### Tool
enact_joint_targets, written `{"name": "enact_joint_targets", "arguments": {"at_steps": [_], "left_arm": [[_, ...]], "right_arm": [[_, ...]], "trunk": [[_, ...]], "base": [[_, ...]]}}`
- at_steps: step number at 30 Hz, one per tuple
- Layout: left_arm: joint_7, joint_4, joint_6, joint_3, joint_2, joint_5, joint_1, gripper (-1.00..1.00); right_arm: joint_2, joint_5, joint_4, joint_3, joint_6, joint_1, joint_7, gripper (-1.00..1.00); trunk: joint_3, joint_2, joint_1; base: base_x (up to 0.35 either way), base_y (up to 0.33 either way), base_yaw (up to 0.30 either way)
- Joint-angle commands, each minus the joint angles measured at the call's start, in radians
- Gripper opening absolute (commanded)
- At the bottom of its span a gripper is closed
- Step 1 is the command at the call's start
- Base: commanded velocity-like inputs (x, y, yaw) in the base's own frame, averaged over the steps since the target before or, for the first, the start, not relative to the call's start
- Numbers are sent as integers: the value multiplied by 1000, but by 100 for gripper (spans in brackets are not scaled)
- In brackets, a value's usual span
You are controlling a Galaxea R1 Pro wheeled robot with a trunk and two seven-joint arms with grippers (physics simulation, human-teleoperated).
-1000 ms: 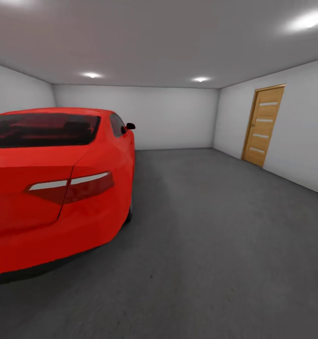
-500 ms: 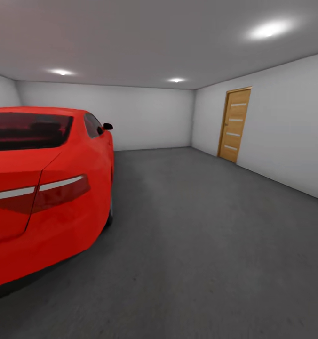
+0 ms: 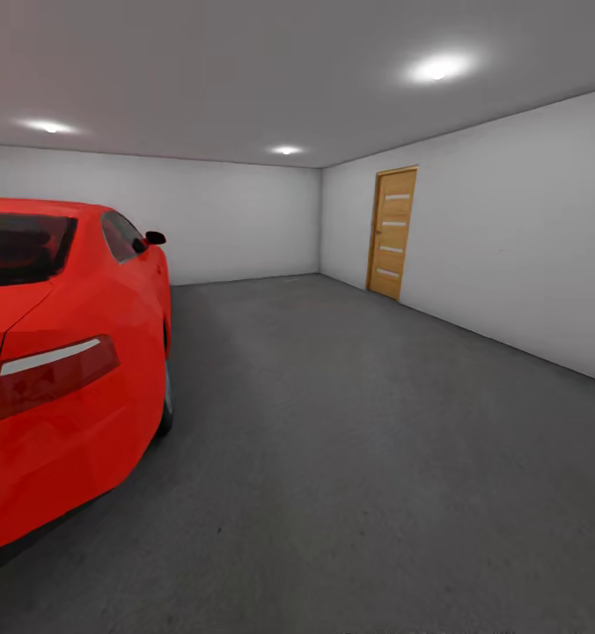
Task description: Move the two storage containers from the living room to the garage. In the garage, place one container on the floor and stack the other container on top of it (either order is fine).
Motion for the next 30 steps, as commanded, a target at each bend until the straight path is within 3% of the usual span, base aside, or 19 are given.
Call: {"name": "enact_joint_targets", "arguments": {"at_steps": [1, 11, 21, 30], "left_arm": [[-1, 1, -2, 4, 0, 3, 0, 100], [2, 1, -1, 5, 0, 11, 0, 100], [3, -1, 53, 6, 1, 14, 0, 100], [3, -1, 61, 6, 1, 14, 0, 100]], "right_arm": [[0, -4, 0, -2, -4, 0, 1, 100], [2, 1, 0, -1, -1, 0, -7, 100], [1, 8, 0, 8, -2, 0, -12, 100], [1, 8, 0, 8, -2, 0, -13, 100]], "trunk": [[-1, 0, 0], [-1, 0, 0], [-1, 0, 0], [-1, 0, 0]], "base": [[0, 0, -296], [57, 0, -211], [299, 0, -14], [323, 0, 0]]}}
